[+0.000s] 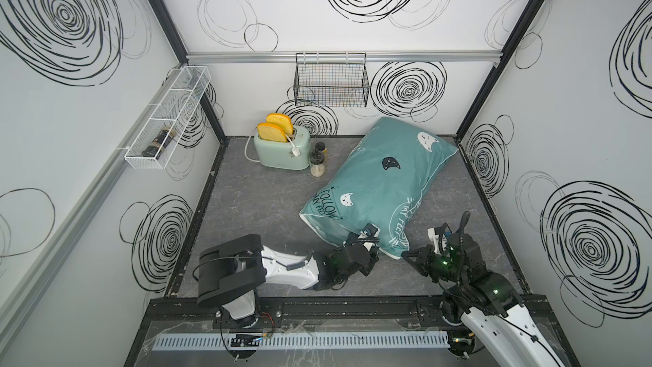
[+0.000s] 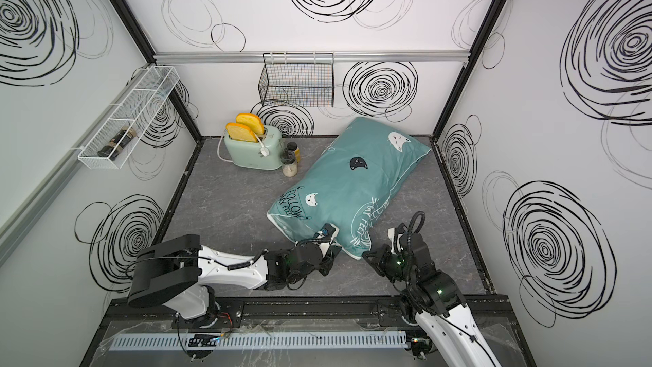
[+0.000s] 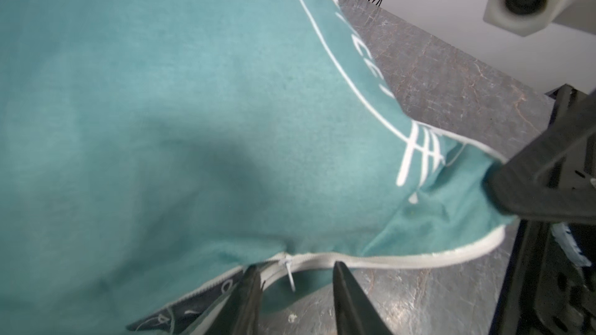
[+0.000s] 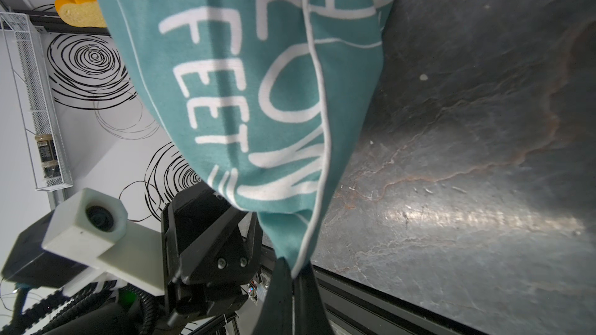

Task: Zip up pillowcases
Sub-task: Zip the zipper on the pillowcase.

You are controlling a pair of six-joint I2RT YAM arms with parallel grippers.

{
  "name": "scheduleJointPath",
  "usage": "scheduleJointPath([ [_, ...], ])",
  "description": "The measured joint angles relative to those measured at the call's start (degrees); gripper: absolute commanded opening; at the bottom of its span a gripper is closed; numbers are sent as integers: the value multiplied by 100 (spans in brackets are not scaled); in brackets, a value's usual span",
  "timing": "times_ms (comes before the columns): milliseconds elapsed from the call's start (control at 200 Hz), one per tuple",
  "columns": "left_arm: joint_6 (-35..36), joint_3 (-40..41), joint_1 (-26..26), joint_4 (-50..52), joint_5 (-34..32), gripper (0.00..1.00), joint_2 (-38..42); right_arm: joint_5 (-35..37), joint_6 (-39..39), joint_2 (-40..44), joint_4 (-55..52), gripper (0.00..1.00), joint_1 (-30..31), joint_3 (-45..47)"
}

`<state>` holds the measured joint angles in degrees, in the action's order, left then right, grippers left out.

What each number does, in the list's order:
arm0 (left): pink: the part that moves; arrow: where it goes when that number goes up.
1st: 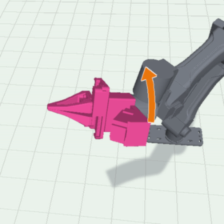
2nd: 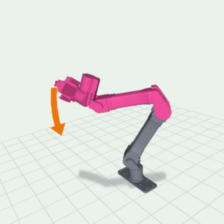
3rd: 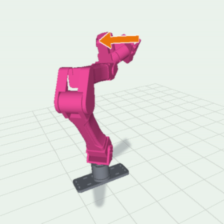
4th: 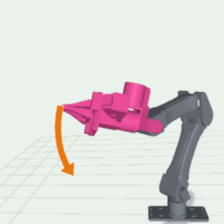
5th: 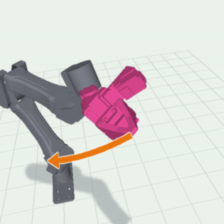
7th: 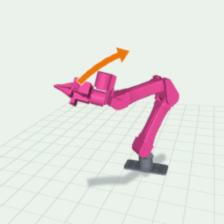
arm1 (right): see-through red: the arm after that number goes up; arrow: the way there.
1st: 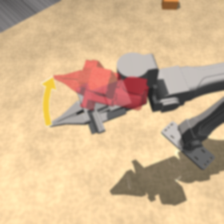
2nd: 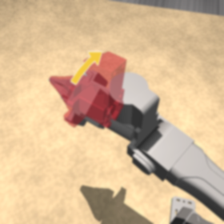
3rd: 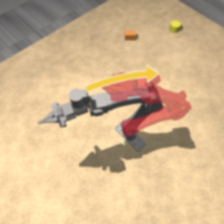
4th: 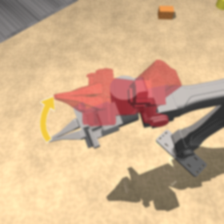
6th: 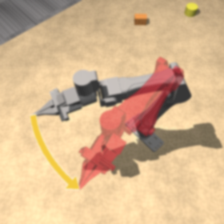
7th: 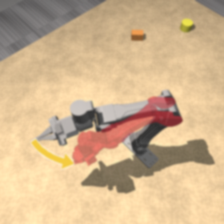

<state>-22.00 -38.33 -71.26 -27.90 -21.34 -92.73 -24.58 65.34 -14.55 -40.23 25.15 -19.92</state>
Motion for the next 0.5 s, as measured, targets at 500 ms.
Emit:
scheduleJointPath([
  [500,-2,-50,20,55,-11,23,-184,-2,2,2,2,0,0,9],
])
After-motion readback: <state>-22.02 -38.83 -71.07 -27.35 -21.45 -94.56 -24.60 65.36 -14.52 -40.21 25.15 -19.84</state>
